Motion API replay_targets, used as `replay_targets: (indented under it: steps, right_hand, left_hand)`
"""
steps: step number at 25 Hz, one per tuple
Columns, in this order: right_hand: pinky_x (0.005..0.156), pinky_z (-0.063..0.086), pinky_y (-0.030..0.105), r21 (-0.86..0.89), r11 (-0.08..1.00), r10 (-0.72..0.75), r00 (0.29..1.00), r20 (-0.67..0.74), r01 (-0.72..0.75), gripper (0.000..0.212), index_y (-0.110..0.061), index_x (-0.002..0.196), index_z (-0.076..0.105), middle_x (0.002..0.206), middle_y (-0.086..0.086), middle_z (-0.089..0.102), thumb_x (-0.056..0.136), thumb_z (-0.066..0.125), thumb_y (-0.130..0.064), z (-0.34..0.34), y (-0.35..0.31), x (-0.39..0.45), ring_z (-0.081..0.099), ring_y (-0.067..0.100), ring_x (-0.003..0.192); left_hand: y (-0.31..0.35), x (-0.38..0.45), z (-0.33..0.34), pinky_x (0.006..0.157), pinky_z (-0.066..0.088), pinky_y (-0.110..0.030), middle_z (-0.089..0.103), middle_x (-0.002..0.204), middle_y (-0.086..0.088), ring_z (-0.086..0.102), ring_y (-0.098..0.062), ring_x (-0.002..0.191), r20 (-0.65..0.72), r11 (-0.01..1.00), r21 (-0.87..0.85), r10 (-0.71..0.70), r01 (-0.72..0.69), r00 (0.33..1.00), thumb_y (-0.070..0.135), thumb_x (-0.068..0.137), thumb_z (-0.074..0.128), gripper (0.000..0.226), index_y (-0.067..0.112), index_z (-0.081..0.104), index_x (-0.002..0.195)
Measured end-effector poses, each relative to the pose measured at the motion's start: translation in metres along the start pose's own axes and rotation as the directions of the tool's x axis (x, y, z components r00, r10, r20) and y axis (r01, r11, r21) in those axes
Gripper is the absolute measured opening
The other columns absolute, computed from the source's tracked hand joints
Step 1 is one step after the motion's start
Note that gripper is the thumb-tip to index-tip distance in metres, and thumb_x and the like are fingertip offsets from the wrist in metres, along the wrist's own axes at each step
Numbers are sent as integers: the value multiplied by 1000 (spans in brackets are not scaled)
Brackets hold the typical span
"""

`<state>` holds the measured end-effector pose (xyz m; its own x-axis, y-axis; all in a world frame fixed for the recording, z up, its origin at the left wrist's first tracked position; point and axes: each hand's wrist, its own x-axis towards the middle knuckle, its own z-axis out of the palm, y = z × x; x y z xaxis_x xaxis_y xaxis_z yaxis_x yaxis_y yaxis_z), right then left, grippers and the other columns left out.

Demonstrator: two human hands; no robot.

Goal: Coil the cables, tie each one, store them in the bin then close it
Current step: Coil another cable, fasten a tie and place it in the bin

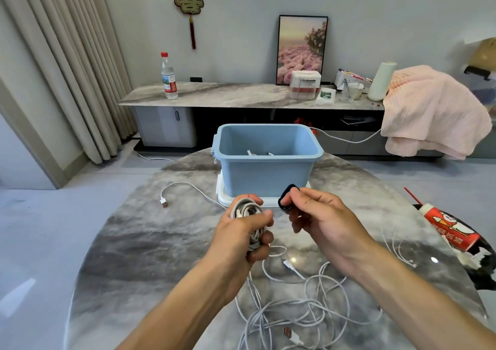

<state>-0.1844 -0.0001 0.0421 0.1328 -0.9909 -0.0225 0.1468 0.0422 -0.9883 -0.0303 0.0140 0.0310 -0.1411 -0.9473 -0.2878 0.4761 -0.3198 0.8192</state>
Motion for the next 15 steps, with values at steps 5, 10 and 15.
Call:
replay_targets:
  steps: [5,10,15]
  right_hand:
    - [57,36,26,114,991,62,998,31,-65,21,-12,77,77,73,0,66,82,63,-26,19,-5,-29,43,10,58]
    - [56,36,25,212,969,107,990,92,-125,20,-11,84,79,75,3,63,83,63,-21,20,0,-33,44,9,60]
    - [54,38,23,283,948,119,987,105,-145,19,-12,84,80,73,1,64,73,69,-23,15,3,-31,51,8,59]
  left_hand:
    - [6,-13,4,37,25,-19,59,75,-14,47,-17,52,93,989,-145,48,-34,995,4,78,66,26,18,53,97]
    - [10,-16,-1,41,31,-22,63,82,-17,53,-19,58,128,991,-56,131,-124,983,-3,65,72,41,19,57,96]
    - [5,-14,2,46,40,-24,69,85,-11,55,-18,60,130,970,99,210,-224,969,-1,64,68,40,27,59,91]
